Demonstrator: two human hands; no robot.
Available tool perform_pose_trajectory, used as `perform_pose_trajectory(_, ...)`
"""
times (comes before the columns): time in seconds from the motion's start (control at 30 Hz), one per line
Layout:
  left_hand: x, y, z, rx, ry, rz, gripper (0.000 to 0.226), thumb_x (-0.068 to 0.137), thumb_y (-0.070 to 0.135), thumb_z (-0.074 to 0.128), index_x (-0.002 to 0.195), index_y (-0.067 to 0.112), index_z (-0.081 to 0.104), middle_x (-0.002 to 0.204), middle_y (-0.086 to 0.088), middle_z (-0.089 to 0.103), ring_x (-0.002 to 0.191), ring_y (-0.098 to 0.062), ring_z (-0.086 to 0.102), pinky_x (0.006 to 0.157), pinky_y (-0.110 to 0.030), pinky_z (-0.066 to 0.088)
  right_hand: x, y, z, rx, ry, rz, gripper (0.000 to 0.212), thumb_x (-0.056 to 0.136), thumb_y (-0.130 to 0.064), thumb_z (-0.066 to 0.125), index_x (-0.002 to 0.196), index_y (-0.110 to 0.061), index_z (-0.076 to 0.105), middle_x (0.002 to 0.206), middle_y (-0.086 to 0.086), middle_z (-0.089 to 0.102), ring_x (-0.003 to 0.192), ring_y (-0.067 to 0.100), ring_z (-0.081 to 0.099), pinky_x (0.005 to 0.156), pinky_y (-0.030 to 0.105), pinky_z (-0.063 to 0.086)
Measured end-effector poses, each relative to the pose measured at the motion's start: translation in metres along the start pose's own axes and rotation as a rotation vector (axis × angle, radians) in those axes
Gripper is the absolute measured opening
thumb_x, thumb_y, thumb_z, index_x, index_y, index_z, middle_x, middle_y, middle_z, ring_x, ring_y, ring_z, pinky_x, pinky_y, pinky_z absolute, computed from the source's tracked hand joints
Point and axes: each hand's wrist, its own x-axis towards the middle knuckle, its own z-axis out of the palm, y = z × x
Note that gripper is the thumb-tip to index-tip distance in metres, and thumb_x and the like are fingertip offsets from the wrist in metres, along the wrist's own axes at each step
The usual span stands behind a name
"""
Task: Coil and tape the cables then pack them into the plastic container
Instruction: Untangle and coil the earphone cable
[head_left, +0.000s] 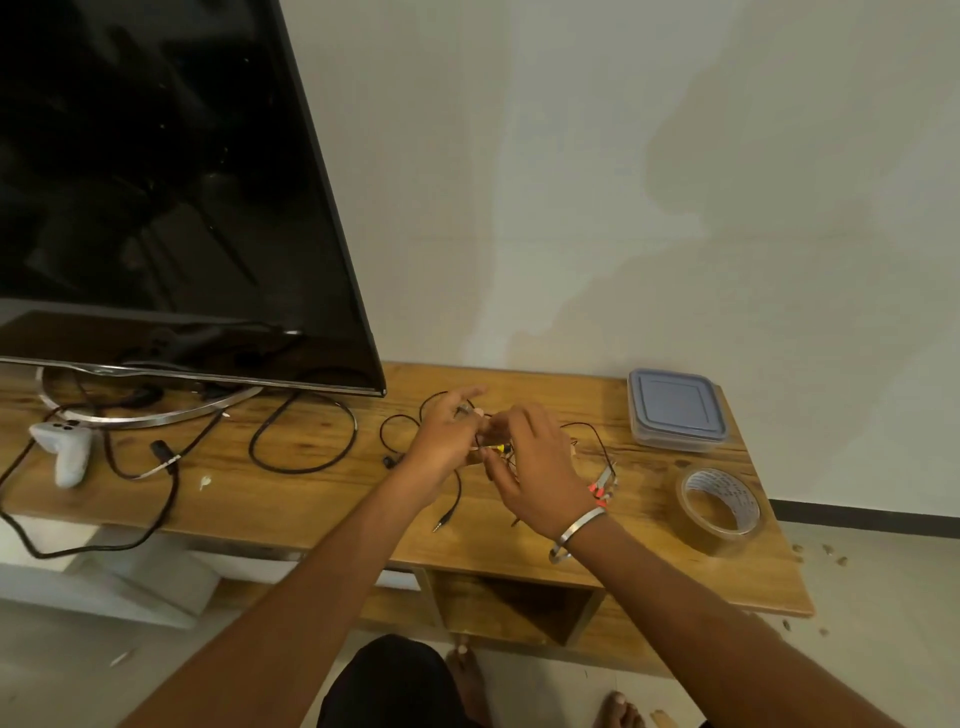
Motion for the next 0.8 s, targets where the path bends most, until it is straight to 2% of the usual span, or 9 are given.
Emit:
perform_pose_trajectory(0.13,0.002,0.0,0.003,-0.089,-0.013,-0.09,0.031,0.102,0.004,0.037,0.122,0.007,0.062,0.086,-0.006,0.072,0.073,-0.016,0.069,0.064,-0.028,0.054,-0.002,0.004,0.004,-0.096,-0.023,0.004,0.03,0.085,-0.041,0.055,0.108,-0.022,0.052,0.119,0.0,0.039,0.107,0.019,0.039,0.086,0.032,0.043)
perform_pose_trajectory(0.23,0.002,-0.001,0.006,-0.191,-0.034,-0.158,0.031,0.101,-0.001,0.036,0.125,-0.002,0.056,0.091,-0.009,0.069,0.077,-0.019,0.064,0.072,-0.029,0.053,-0.003,0.01,0.006,-0.097,-0.028,0.003,0.024,0.083,-0.035,0.06,0.101,-0.02,0.054,0.113,0.002,0.041,0.103,0.021,0.042,0.084,0.037,0.046)
perform_pose_trajectory(0.4,0.001,-0.004,0.005,-0.272,-0.127,-0.2,0.038,0.099,-0.005,0.03,0.134,-0.003,0.046,0.117,-0.014,0.064,0.096,-0.022,0.061,0.081,-0.03,0.051,-0.001,0.019,0.008,-0.074,-0.102,0.016,0.022,0.083,-0.033,0.056,0.101,-0.02,0.055,0.108,0.0,0.045,0.098,0.018,0.043,0.081,0.038,0.046)
perform_pose_trajectory(0.5,-0.001,-0.006,0.009,-0.269,-0.174,-0.186,0.041,0.097,-0.009,0.029,0.135,0.001,0.044,0.114,-0.01,0.064,0.097,-0.019,0.061,0.083,-0.029,0.05,0.0,0.021,0.008,0.02,-0.108,0.049,0.018,0.082,-0.024,0.057,0.098,-0.017,0.057,0.1,0.0,0.05,0.095,0.018,0.045,0.082,0.034,0.044)
perform_pose_trajectory(0.57,-0.001,-0.009,0.01,-0.12,-0.183,-0.13,0.038,0.099,-0.008,0.036,0.134,0.001,0.046,0.12,-0.01,0.063,0.099,-0.019,0.063,0.085,-0.028,0.052,0.0,0.02,0.005,0.095,-0.116,0.05,0.01,0.084,-0.02,0.056,0.091,-0.015,0.056,0.092,0.0,0.054,0.088,0.017,0.047,0.077,0.028,0.042)
perform_pose_trajectory(0.63,0.002,-0.016,0.005,0.159,-0.154,-0.014,0.031,0.099,0.003,0.047,0.128,0.003,0.055,0.118,-0.01,0.066,0.102,-0.021,0.066,0.09,-0.034,0.055,-0.001,0.018,-0.001,0.181,-0.124,0.075,0.004,0.088,-0.017,0.052,0.087,-0.016,0.049,0.078,0.0,0.056,0.069,0.016,0.049,0.06,0.026,0.039)
perform_pose_trajectory(0.7,0.005,-0.021,-0.002,0.496,-0.077,0.179,0.02,0.098,0.017,0.054,0.112,0.015,0.068,0.098,0.0,0.068,0.086,-0.014,0.064,0.077,-0.03,0.056,-0.002,0.017,-0.005,0.219,-0.116,0.116,0.002,0.094,-0.017,0.045,0.092,-0.018,0.044,0.067,0.001,0.055,0.053,0.016,0.047,0.05,0.029,0.034)
perform_pose_trajectory(0.73,0.005,-0.023,-0.005,0.644,-0.044,0.276,0.016,0.098,0.023,0.055,0.103,0.022,0.07,0.092,0.002,0.064,0.08,-0.011,0.059,0.068,-0.024,0.049,-0.002,0.018,-0.005,0.213,-0.107,0.128,0.003,0.096,-0.017,0.042,0.096,-0.017,0.045,0.065,0.002,0.056,0.05,0.017,0.046,0.048,0.033,0.034)
perform_pose_trajectory(0.8,0.005,-0.024,-0.008,0.763,-0.039,0.37,0.016,0.098,0.03,0.054,0.09,0.034,0.067,0.096,-0.001,0.054,0.084,-0.013,0.051,0.07,-0.024,0.039,-0.001,0.02,-0.007,0.159,-0.092,0.148,0.015,0.099,-0.02,0.036,0.106,-0.015,0.048,0.075,0.003,0.063,0.055,0.019,0.051,0.051,0.037,0.04)
